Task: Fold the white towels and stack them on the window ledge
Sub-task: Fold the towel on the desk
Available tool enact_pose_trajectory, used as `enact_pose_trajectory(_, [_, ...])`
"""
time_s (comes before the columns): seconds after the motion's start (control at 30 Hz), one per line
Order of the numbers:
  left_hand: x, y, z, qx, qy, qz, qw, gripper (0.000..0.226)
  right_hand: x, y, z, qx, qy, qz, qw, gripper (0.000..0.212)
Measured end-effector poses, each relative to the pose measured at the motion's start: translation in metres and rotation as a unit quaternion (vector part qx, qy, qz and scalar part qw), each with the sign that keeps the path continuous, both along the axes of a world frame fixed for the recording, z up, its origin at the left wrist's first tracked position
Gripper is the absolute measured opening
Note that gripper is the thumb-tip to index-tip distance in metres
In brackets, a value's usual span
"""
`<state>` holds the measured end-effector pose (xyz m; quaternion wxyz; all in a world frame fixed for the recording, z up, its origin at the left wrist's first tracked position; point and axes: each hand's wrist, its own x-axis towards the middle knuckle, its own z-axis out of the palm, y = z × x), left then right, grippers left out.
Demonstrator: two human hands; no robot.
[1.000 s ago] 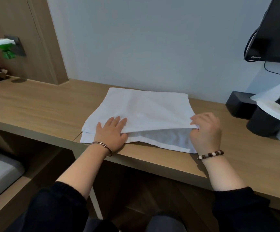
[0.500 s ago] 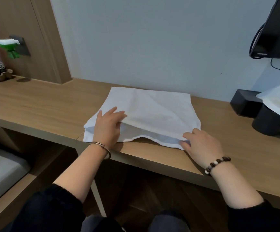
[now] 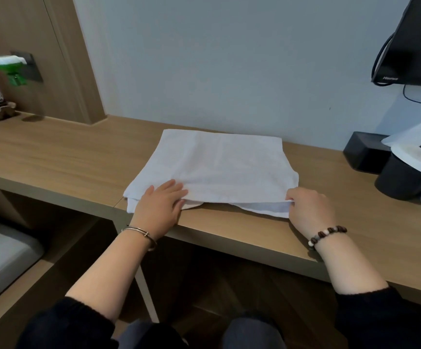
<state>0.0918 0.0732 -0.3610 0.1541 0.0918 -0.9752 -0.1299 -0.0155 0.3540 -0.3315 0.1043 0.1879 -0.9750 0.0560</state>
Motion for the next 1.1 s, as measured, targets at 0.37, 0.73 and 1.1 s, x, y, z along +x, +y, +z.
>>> enact_pose_trajectory(0.37, [-0.020,0.060,0.020,-0.011,0.074,-0.192,0.979,0.038,0.016,0.008,0.019,-0.072,-0.146,0.131,0.978,0.031])
enact_pose_trajectory(0.73, [-0.028,0.105,0.002,0.096,0.060,-0.212,0.971,0.021,0.033,0.015,0.003,-0.267,-0.257,0.188,0.910,0.017])
enact_pose_trajectory(1.1, [-0.026,0.102,0.008,0.211,0.033,-0.154,0.965,0.015,0.040,0.012,-0.016,-0.166,-0.069,0.215,0.960,0.011])
